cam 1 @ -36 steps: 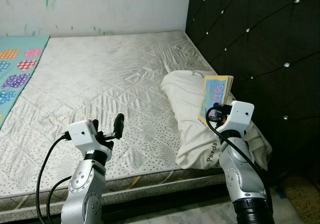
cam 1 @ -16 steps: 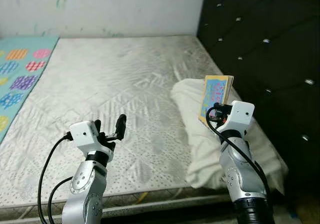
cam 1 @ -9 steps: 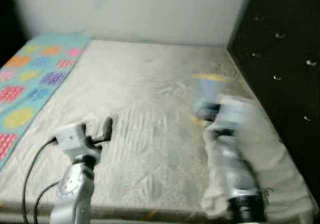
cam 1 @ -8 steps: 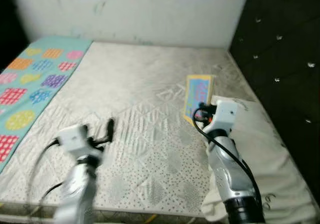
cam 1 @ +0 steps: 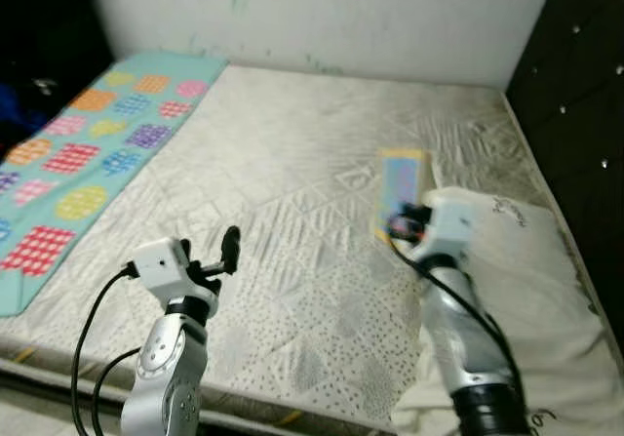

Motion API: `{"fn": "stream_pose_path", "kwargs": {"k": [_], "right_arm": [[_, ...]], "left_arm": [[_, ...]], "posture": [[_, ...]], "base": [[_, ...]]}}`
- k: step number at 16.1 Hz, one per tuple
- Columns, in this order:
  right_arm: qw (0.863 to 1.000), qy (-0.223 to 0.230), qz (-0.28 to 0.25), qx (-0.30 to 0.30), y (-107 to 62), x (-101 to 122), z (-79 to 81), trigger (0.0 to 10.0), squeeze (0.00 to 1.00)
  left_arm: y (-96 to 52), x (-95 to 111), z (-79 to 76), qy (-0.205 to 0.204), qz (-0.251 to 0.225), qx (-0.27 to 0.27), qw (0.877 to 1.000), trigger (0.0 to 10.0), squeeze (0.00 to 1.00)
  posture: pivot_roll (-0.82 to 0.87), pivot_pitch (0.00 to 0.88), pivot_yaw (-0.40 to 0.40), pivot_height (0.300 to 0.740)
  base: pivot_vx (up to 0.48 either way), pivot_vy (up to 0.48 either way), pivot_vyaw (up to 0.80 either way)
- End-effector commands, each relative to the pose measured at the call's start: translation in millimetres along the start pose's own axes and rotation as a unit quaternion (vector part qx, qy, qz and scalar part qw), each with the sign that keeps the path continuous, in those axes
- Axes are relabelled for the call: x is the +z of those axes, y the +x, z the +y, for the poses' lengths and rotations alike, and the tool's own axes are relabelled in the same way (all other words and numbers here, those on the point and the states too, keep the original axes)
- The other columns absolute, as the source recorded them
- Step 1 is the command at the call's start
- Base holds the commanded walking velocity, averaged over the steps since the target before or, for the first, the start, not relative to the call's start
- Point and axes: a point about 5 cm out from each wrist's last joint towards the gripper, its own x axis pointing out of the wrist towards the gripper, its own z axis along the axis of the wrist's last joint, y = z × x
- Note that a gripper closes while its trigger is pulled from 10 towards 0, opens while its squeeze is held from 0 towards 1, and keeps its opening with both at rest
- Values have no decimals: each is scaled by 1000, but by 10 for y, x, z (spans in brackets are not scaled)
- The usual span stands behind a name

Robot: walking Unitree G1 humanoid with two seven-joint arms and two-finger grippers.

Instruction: Clean up the room

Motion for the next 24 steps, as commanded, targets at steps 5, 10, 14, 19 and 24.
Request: {"fn": "stream_pose_path", "kwargs": {"k": [5, 10, 14, 19, 24], "right_arm": [[1000, -1, -31, -3, 30, 138, 2, 10000, 0], [999, -1, -31, -4, 32, 143, 2, 10000, 0], [1000, -2, -30, -4, 30, 142, 1, 10000, 0], [999, -2, -33, -4, 29, 148, -2, 10000, 0], [1000, -2, -31, -3, 30, 142, 10, 10000, 0]], "left_arm": [[4, 4, -11, -6, 0, 2, 1000, 10000, 0], [5, 2, -12, -5, 1, 0, 1000, 10000, 0], [6, 5, -16, -4, -3, -1, 1000, 10000, 0], [6, 5, -27, -5, -4, -5, 1000, 10000, 0], [3, 7, -25, -7, -4, -5, 1000, 10000, 0]], "posture": [[-73, 0, -16, 740], [-74, 0, -16, 740], [-75, 0, -17, 740], [-75, 0, -18, 740], [-73, 0, -19, 740]], "base": [[0, 116, 0], [0, 388, 0], [0, 333, -344], [0, 0, -197], [0, 0, -735]]}}
